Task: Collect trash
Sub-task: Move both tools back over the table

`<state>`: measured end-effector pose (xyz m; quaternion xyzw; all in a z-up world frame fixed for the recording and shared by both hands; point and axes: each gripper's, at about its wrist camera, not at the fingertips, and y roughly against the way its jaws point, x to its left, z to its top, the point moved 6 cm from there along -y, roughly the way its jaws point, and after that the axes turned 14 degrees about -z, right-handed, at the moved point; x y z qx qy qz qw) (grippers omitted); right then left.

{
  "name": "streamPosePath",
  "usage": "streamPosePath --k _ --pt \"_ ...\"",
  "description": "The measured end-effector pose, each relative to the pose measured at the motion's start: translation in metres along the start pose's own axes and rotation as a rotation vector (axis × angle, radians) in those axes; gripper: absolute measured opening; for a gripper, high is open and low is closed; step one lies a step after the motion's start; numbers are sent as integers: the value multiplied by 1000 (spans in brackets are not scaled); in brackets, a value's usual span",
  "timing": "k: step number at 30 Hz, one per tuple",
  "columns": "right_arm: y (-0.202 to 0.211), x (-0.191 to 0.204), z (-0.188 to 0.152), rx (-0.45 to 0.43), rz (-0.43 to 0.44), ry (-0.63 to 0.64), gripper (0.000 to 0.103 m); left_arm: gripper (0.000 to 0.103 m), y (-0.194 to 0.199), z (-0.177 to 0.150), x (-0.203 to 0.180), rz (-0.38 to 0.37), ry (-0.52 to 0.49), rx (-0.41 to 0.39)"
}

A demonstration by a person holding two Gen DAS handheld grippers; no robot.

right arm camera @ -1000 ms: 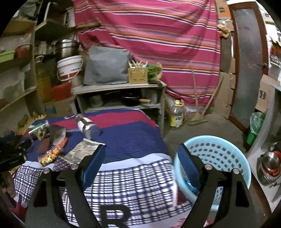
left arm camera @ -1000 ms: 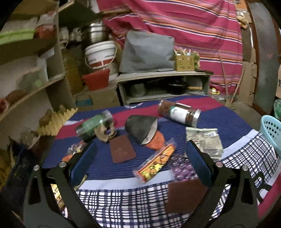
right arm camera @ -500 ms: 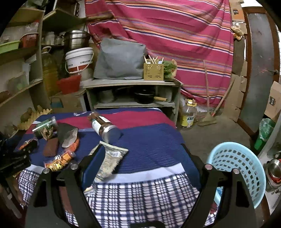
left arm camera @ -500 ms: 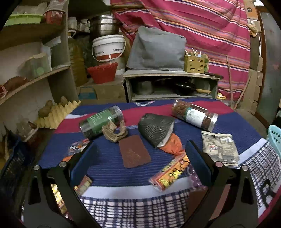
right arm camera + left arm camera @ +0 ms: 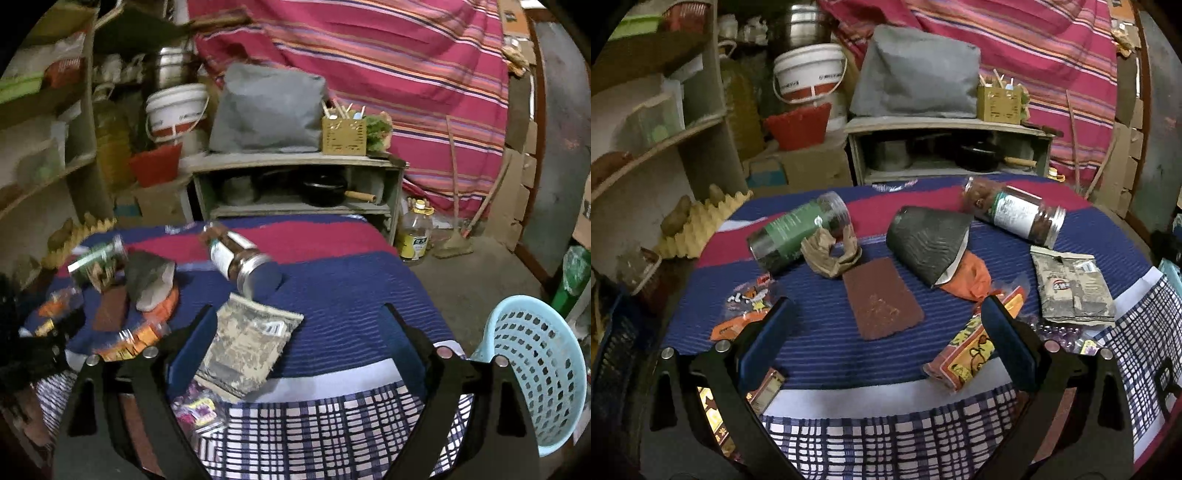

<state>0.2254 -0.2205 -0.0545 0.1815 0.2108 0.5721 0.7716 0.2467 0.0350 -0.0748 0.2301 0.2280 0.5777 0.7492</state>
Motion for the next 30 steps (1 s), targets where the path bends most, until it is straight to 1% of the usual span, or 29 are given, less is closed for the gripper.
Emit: streamPosePath --k 3,4,6,10,14,18,20,25,27,30 --pt "-5 -2 -2 6 -7 3 87 97 -7 -1 3 14 1 18" --pt "-6 -4 -2 12 -12 -1 88 97 -9 -2 3 3 0 24" --pt "-10 -10 -4 21 -35 -14 93 97 -11 -5 2 -13 -3 34" --pt "-20 -17 -10 63 -52 -26 94 97 -19 -14 -6 -57 -23 66" --pt "-26 -22 -13 88 -74 -45 94 97 -25 -21 -12 -53 -50 75" --pt "-30 -22 -16 99 -97 -33 94 97 -30 -25 -21 -119 -48 96" --pt "-32 -20 -18 105 -92 -24 94 97 -36 -27 -25 -134 -46 115" --pt "-34 -21 -20 128 -66 -44 94 97 -57 -32 -36 -156 -84 185" --pt "-35 -21 -22 139 -58 -51 94 97 -61 -31 -37 -171 -79 194" --pt "-38 -22 -24 145 -57 -53 94 85 -71 -31 -37 -206 -64 232"
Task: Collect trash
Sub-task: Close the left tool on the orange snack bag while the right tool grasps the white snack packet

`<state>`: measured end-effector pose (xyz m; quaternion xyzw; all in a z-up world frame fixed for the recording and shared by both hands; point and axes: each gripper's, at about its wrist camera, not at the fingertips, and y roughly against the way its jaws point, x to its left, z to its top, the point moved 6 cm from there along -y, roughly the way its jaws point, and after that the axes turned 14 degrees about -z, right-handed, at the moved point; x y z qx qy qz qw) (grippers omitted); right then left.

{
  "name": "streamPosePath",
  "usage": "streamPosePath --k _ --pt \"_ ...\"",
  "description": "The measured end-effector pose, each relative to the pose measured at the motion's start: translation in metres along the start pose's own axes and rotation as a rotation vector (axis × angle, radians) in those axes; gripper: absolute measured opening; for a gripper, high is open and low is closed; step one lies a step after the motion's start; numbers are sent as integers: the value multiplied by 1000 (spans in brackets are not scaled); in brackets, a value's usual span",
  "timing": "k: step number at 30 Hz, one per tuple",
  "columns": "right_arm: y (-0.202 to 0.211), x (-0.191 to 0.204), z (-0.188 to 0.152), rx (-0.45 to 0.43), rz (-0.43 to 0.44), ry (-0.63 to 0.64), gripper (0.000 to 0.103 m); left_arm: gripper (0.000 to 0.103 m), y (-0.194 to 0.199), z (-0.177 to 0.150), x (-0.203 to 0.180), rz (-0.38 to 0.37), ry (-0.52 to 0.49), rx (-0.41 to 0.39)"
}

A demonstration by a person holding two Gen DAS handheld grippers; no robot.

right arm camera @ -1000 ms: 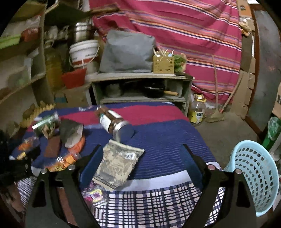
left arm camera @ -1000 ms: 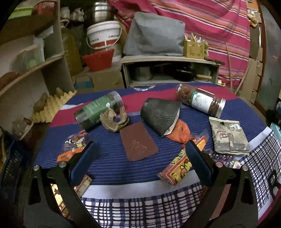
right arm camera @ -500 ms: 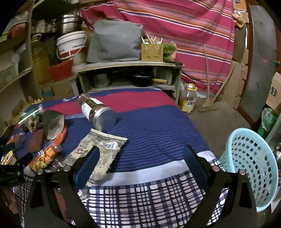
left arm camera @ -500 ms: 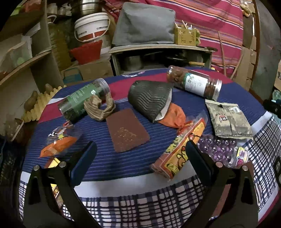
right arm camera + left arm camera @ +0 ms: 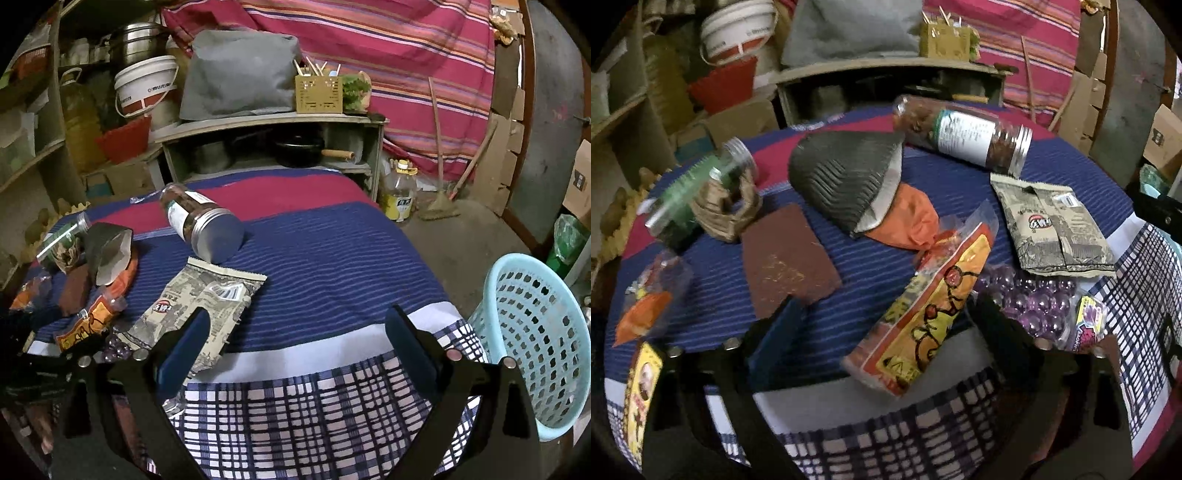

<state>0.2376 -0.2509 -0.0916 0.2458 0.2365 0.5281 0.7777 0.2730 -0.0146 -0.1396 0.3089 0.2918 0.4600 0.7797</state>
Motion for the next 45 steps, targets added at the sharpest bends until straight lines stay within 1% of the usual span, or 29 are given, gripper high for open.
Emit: streamPosePath --k 2,3,5,6,9,12,20,25,28,32,36,37,38,39,40,42,43,45 --pt "-2 1 -1 5 3 -1 94 78 -3 -1 2 -44 21 17" --pt "-4 3 -1 10 7 -1 94 73 -4 -2 2 -52 24 21" --pt "-6 6 -3 17 15 3 94 65 -5 -3 -1 -49 8 21" --pt "-7 7 -3 19 19 8 94 58 -5 -4 -6 -49 -13 21" --pt "-6 13 -4 12 19 35 94 50 -4 -4 -11 -30 -43 16" --pt "-5 15 -4 17 33 32 94 41 0 -6 -12 -25 -36 11" --pt "-9 44 -7 23 63 90 94 37 22 -17 -6 46 -29 1" --pt "-19 59 -9 60 84 95 94 37 56 -9 7 91 41 -74" --pt "-30 66 -17 113 92 90 94 36 71 -4 18 128 63 -120" --pt "-41 67 -26 177 98 76 93 35 70 -4 35 154 99 -119" --pt "-43 69 -27 192 90 86 92 34 63 -6 44 158 121 -103" --pt "-43 70 -27 191 96 89 90 34 62 -6 45 160 122 -100" --pt "-42 70 -27 190 101 92 86 34 62 -6 44 162 122 -99" --pt "-41 71 -27 187 106 99 79 33 62 -6 44 163 121 -99" --pt "-40 72 -26 183 111 108 75 33 62 -6 44 165 120 -100" --pt "-37 76 -26 176 123 126 57 33 61 -5 43 163 120 -102" --pt "-36 77 -26 175 126 130 53 33 62 -5 42 162 118 -105" --pt "-35 79 -26 169 127 143 42 33 62 -4 39 156 114 -111"
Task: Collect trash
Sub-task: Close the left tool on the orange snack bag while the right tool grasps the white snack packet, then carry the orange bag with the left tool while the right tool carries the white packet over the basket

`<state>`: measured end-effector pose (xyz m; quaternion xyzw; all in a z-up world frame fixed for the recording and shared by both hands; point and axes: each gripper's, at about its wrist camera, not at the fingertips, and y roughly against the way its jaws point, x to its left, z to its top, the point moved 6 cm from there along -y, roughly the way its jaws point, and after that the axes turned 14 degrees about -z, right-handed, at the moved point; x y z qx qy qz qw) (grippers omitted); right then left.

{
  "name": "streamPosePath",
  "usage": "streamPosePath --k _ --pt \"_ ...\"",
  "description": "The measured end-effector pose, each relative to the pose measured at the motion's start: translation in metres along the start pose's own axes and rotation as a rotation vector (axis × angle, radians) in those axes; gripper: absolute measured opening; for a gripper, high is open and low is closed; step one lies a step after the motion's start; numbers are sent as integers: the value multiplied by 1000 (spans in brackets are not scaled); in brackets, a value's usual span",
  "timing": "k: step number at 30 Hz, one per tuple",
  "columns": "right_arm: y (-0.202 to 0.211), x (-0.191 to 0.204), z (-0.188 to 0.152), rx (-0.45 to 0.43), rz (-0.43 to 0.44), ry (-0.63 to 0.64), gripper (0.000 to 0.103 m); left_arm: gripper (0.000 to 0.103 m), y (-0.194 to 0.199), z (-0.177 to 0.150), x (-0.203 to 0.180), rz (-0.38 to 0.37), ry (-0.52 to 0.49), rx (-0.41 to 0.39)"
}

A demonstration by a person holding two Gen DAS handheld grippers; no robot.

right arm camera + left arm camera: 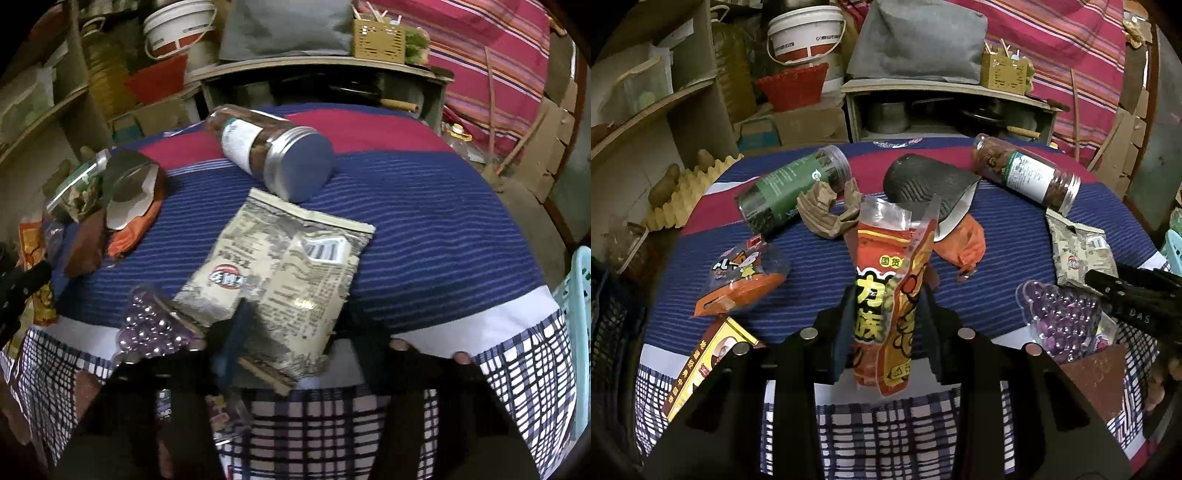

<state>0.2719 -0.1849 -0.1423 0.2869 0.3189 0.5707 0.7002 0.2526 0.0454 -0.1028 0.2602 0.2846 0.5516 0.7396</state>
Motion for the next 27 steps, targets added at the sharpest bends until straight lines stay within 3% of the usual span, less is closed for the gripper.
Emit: streamPosePath --k 3,9,18,27 --pt "2 -1 0 -7 17 4 25 33 -2 -1 -1 -5 -2 4" --pt "5 -14 3 -25 63 -37 11 33 -3 -1 -2 -5 -5 0" --pt "33 -48 13 -92 74 -98 9 33 3 2 -16 -22 -54 -17" --pt "96 -101 12 -203 58 -167 9 33 26 12 -62 -65 -145 -69"
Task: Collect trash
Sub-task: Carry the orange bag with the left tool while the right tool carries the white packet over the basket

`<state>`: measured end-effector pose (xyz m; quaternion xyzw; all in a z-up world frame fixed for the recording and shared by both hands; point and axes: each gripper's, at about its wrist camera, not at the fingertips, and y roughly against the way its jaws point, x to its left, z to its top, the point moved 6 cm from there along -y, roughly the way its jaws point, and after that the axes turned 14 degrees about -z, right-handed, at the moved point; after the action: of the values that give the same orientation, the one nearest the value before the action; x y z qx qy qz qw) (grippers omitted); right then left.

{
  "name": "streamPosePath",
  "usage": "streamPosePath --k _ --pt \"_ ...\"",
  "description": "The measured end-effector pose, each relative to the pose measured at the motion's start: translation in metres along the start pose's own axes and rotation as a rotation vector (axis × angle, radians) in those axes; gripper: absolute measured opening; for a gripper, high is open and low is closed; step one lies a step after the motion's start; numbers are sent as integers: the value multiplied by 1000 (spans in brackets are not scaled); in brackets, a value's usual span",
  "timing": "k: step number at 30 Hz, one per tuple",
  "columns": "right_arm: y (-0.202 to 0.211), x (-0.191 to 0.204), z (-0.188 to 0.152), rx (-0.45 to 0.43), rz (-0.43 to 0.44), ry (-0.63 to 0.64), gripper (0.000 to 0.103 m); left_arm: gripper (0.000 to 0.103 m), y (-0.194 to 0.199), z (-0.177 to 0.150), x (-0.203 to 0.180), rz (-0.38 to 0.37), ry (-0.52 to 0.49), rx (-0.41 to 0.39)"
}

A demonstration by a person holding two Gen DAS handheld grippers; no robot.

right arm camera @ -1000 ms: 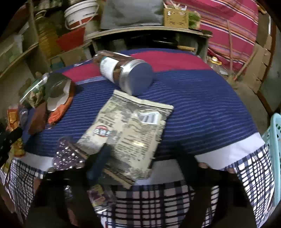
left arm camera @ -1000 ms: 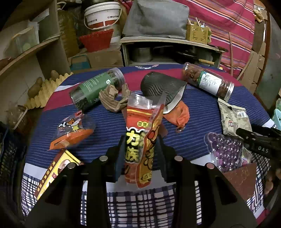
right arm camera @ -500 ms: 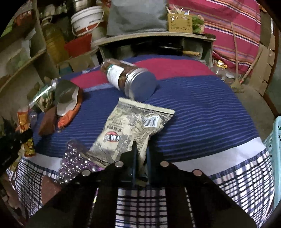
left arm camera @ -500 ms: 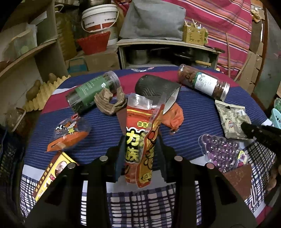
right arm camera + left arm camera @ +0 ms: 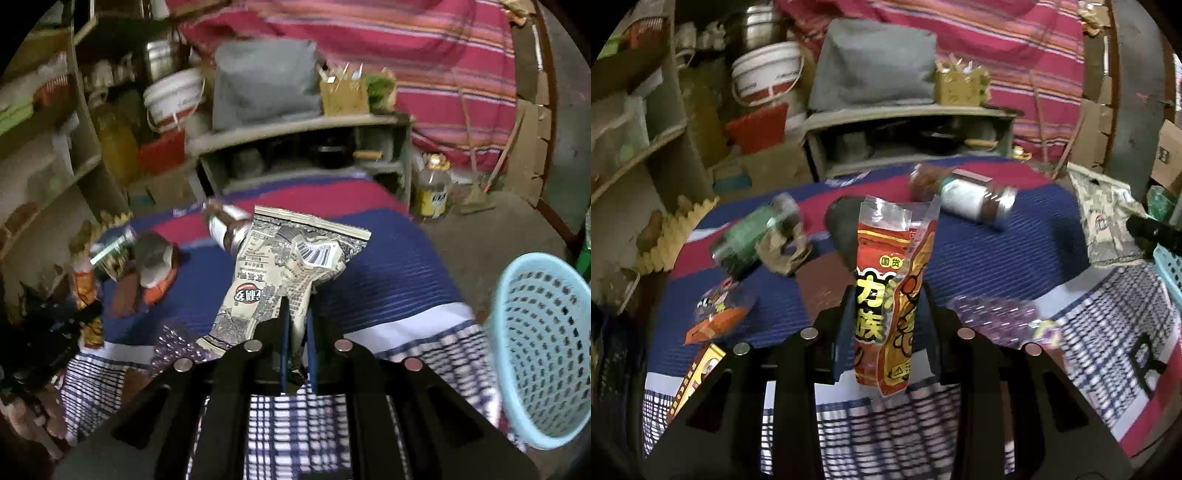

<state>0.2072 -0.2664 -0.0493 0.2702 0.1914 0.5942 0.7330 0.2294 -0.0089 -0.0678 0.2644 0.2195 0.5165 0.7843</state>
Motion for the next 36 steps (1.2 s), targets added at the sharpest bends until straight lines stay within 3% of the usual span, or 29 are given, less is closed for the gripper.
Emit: streamPosePath --k 6,12,22,28,36 --pt "48 -48 2 -93 -42 -35 9 33 14 19 -55 -44 -57 -69" --pt "70 -99 -11 -136 -116 -64 9 33 13 30 -129 -113 -129 -109" --pt "78 -186 -28 -168 -234 -151 9 33 -11 44 -224 -241 -176 -135" --pt "75 -226 -35 -174 -286 -207 9 33 -35 47 -266 -287 -177 -115" --pt "64 -276 -42 -160 -359 -266 9 33 -68 52 -335 -333 -254 -89"
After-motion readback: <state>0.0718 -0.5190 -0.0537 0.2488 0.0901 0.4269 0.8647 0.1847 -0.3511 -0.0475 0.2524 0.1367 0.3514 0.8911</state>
